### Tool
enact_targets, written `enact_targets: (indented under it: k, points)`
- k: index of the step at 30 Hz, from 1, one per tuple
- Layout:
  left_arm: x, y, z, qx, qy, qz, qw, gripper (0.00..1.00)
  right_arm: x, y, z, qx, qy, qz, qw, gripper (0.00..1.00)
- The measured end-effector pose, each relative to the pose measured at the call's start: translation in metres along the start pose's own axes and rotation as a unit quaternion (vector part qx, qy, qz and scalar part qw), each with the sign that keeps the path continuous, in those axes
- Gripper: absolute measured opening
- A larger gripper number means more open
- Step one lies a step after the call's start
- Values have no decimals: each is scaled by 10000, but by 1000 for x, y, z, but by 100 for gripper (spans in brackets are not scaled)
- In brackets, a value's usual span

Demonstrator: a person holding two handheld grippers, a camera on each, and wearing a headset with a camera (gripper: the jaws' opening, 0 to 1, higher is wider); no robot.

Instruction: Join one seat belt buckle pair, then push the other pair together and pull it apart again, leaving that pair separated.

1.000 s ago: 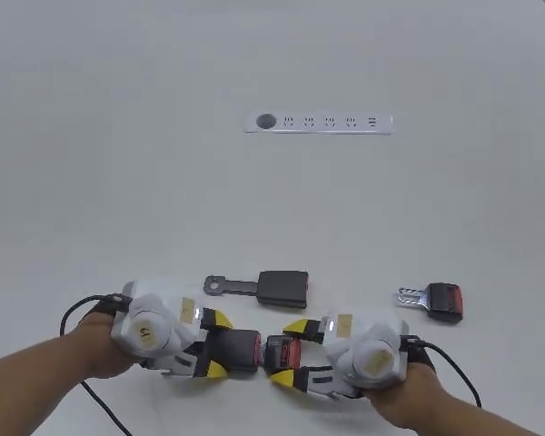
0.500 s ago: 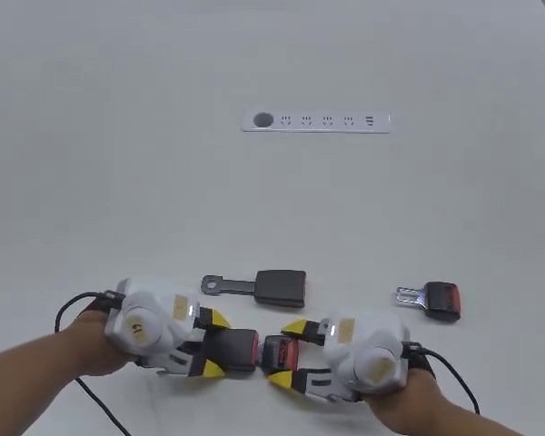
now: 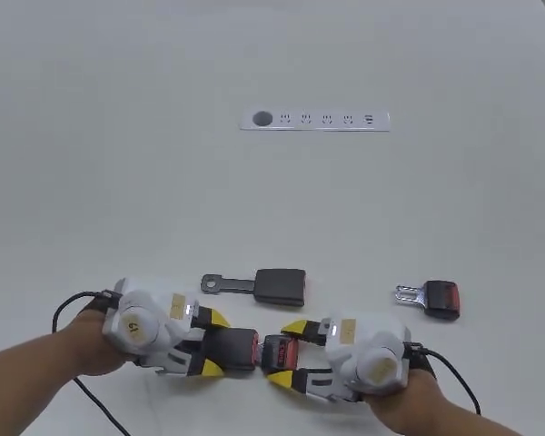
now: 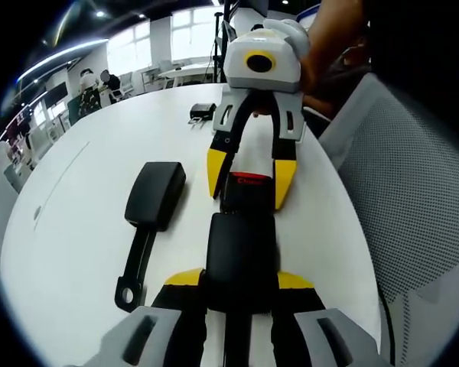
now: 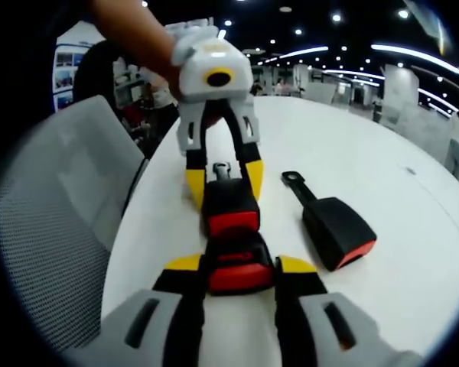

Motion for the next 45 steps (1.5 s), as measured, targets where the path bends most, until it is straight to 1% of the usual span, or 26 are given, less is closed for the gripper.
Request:
enact_targets:
  k: [7, 15, 17, 20, 22, 24, 25, 27, 29, 30, 31, 32, 33, 34, 35, 36, 37, 38, 40, 41, 43, 45]
  points:
    - [2, 1, 1, -3, 21, 18, 10000, 32, -1, 1, -1, -23, 14, 17, 10000, 34]
    - [0, 1, 1, 14, 17, 23, 10000, 33, 0, 1, -2, -63, 2, 58, 10000, 34]
    - [2, 1, 3, -29, 89, 30, 10000, 33, -1, 1, -4, -36, 22, 60, 10000, 34]
    - [4, 0, 4, -49, 16, 10, 10000, 33, -3, 1, -6, -42, -10, 105, 9999, 35]
    - [4, 0, 4, -42, -89, -23, 9999, 33, -2, 0, -6, -22, -31, 84, 10000, 35]
    - [5, 0, 3, -71, -64, -47, 9999, 34, -1, 0, -5, 23, 91, -67, 9999, 36]
    - [7, 0, 4, -76, -229, -83, 9997, 34, -1, -1, -5, 40, 90, -77, 9999, 36]
    - [9, -1, 4, -65, -208, -136, 9997, 34, 0, 0, -3, 92, 24, -70, 9999, 37]
    - [9, -2, 4, -41, -126, -176, 9998, 35, 0, 1, -4, 102, -59, -144, 9998, 37]
    - [9, -2, 4, -7, 97, -207, 9997, 35, 1, 2, -4, 88, -101, -138, 9998, 38]
    - [10, -2, 5, -2, 284, -224, 9993, 35, 2, 4, -3, -101, -270, 2, 9996, 42]
    - [11, -2, 5, 11, 390, -241, 9989, 36, 3, 5, -3, -127, -408, 97, 9990, 49]
    - [12, -2, 4, 15, 339, -231, 9992, 37, 6, 8, -2, -172, -534, 279, 9980, 59]
    - [12, -1, 4, 54, 333, -295, 9990, 39, 9, 11, 0, -218, -522, 405, 9976, 65]
    - [13, 0, 3, 128, 349, -315, 9988, 43, 9, 15, -1, -211, -480, 415, 9978, 70]
    - [16, 1, 2, 214, 466, -294, 9983, 50, 10, 18, -1, -209, -493, 400, 9978, 72]
    - [20, 3, 2, 245, 573, -201, 9979, 59, 10, 21, -1, -226, -525, 400, 9976, 74]
    - [26, 6, -1, 375, 566, -57, 9977, 65, 11, 27, -1, -251, -525, 431, 9974, 77]
    - [30, 11, -6, 520, 588, -37, 9969, 70, 11, 39, -1, -360, -489, 501, 9969, 81]
    - [33, 14, -9, 610, 627, 3, 9962, 71, 10, 41, -1, -385, -480, 515, 9968, 82]
    - [38, 20, -15, 754, 725, 105, 9945, 74, 8, 54, 0, -467, -446, 553, 9964, 82]
    - [40, 25, -21, 880, 702, 60, 9936, 78, 5, 65, 0, -506, -481, 550, 9960, 83]
Point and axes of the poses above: the centre of the closed fingertips' face, and the gripper's own axes: y roughly backward along the fingers, z roughly to its right, x roughly out of its top, the point moved 7 cm from there along y, roughly backward along the fingers, and after that the axes turned 15 degrees about x, right-handed, at the moved point
